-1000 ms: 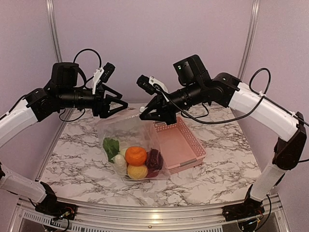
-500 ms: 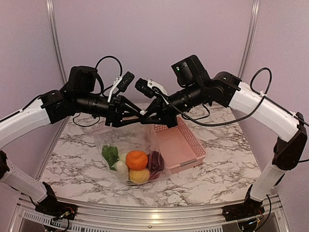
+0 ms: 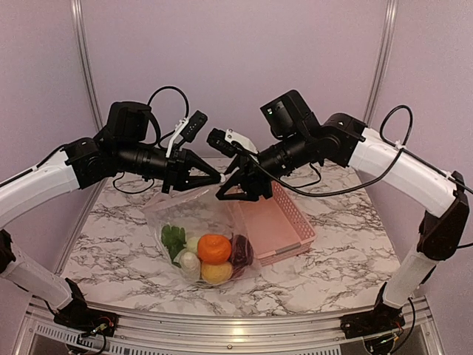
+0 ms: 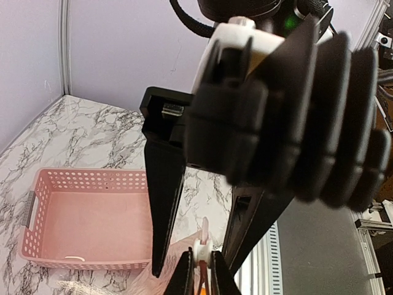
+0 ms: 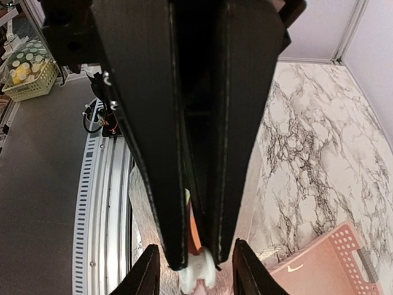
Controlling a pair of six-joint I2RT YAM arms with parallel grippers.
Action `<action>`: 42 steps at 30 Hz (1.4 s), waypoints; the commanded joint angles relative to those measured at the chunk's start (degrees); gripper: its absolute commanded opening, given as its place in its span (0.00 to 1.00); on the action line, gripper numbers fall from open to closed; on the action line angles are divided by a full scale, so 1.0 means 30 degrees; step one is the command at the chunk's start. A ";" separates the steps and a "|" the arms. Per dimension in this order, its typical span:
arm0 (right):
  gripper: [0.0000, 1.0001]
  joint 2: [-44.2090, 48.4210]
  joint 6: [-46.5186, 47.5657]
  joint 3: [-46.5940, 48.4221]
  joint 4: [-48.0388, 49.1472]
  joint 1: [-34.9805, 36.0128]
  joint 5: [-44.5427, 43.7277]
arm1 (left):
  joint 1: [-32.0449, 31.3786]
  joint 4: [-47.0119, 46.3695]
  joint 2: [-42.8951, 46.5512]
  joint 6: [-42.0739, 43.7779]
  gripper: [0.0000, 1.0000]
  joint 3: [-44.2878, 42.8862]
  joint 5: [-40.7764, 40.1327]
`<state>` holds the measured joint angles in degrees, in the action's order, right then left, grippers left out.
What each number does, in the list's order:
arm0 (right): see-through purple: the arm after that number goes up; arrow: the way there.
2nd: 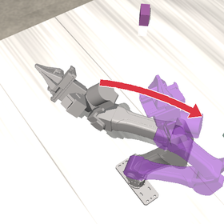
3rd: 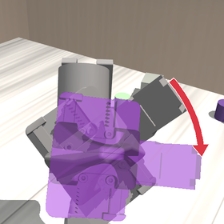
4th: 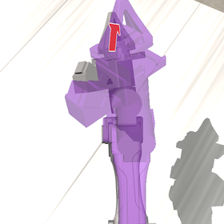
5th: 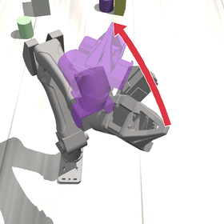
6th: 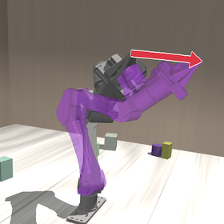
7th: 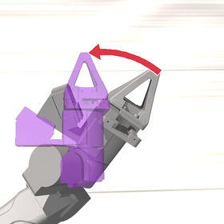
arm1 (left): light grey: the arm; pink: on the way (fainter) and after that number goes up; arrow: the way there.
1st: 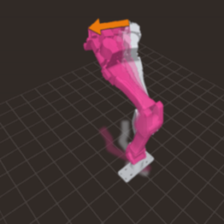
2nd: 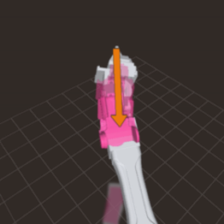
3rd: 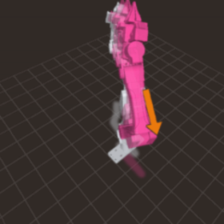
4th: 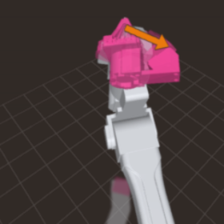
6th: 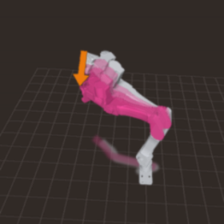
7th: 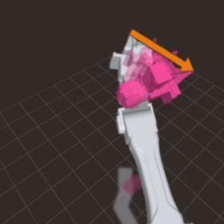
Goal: Place the food in the zip-top bag and seal the zipper
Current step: Pass from the right arm to the left, then pass from the left arm to the right, then zip the zipper of the food storage bag.
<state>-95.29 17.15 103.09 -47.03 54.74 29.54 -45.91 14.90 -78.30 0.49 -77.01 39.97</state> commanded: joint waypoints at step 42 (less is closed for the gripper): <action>0.00 0.0381 -0.1036 0.0627 -0.0027 -0.0672 0.1434 | -0.0138 -0.0251 -0.0742 -0.0628 0.26 -0.0832 -0.0021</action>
<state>-94.37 13.34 102.67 -47.27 52.77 32.91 -45.98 14.85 -79.24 -0.03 -77.43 38.61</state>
